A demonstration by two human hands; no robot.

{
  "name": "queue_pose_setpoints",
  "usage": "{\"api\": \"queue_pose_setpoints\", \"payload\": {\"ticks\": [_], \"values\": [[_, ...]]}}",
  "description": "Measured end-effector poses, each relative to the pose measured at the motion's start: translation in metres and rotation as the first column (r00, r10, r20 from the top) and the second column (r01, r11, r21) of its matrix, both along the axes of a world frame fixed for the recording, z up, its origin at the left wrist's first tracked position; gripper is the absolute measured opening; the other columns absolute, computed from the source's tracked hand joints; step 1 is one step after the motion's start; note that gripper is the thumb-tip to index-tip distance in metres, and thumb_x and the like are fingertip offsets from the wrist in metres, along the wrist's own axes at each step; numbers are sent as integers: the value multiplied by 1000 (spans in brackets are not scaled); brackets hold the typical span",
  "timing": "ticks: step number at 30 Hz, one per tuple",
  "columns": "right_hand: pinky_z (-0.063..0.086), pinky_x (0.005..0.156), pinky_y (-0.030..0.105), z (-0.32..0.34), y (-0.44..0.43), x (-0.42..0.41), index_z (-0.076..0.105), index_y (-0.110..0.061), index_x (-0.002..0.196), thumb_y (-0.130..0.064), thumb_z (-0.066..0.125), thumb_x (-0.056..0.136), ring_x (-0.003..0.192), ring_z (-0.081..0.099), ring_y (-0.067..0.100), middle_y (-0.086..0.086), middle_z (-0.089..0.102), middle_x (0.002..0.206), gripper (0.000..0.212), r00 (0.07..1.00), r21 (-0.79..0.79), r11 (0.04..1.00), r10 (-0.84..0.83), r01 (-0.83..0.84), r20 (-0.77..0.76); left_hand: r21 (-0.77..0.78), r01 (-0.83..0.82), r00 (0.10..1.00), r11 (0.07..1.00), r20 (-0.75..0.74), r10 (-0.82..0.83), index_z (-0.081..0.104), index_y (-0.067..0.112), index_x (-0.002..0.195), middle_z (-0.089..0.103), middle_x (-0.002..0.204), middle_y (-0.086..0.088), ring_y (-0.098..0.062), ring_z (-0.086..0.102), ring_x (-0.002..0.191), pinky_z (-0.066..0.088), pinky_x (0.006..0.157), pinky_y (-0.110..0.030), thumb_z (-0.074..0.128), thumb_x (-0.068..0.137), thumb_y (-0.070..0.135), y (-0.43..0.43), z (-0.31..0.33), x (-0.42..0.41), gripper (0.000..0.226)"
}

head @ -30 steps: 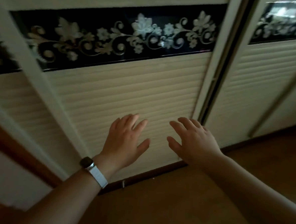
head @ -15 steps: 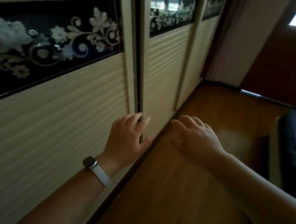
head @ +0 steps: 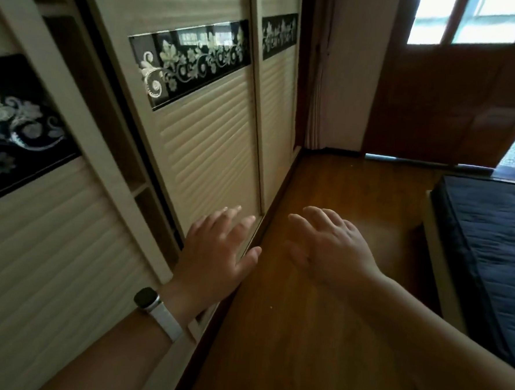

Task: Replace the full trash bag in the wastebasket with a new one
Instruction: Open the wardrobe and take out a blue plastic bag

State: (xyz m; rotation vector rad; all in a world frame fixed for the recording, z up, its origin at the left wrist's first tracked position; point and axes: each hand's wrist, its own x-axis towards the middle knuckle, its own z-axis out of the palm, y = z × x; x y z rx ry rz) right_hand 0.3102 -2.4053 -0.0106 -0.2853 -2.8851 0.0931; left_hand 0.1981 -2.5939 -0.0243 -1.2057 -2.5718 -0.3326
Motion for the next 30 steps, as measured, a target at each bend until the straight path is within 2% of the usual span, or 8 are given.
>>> {"api": "queue_pose_setpoints", "payload": {"ticks": [4,9,14,18,24,30], "values": [[48,91,39,5,73,-15,49,-28,132,-60,26,90,124,52,25,3,55,133,58,999,-13,1000,-16,16,-29,-29,32,999,999,-35,-33,46,25,135,48,143,-6,-26,42,132,33,107,-50,40,90,56,76,9,-21,54],[44,95,37,15,159,-29,45,-29,133,-59,24,89,127,47,23,1,51,135,57,999,-1,1000,-6,6,-44,-52,50,995,997,-84,-54,50,23,131,51,140,-8,-28,44,131,37,104,-52,41,89,56,169,19,-37,53],[44,94,38,18,218,-42,45,-28,132,-56,33,92,126,48,23,1,52,133,51,997,7,1000,-19,19,-74,-47,74,991,996,-109,-79,54,22,125,54,136,-9,-30,47,128,40,101,-53,44,88,53,225,23,-51,49],[47,90,38,15,255,-52,50,-26,129,-55,31,90,121,52,23,1,56,128,52,994,-10,999,-35,34,-107,-46,98,987,994,-120,-103,55,21,125,55,136,-10,-31,48,127,40,100,-54,43,88,53,261,24,-75,50],[47,89,37,7,306,-90,49,-26,129,-54,34,91,119,53,22,0,55,128,50,992,11,997,-77,79,-98,-12,144,985,989,-95,-145,54,22,127,53,137,-9,-29,46,129,38,101,-52,44,88,53,317,13,-120,51],[46,92,37,-7,365,-156,46,-28,131,-57,32,90,122,51,22,-1,53,132,52,992,33,991,-126,127,-22,36,177,984,984,-15,-176,51,24,129,51,139,-6,-26,42,132,36,103,-48,47,88,53,389,-16,-190,50]]}}
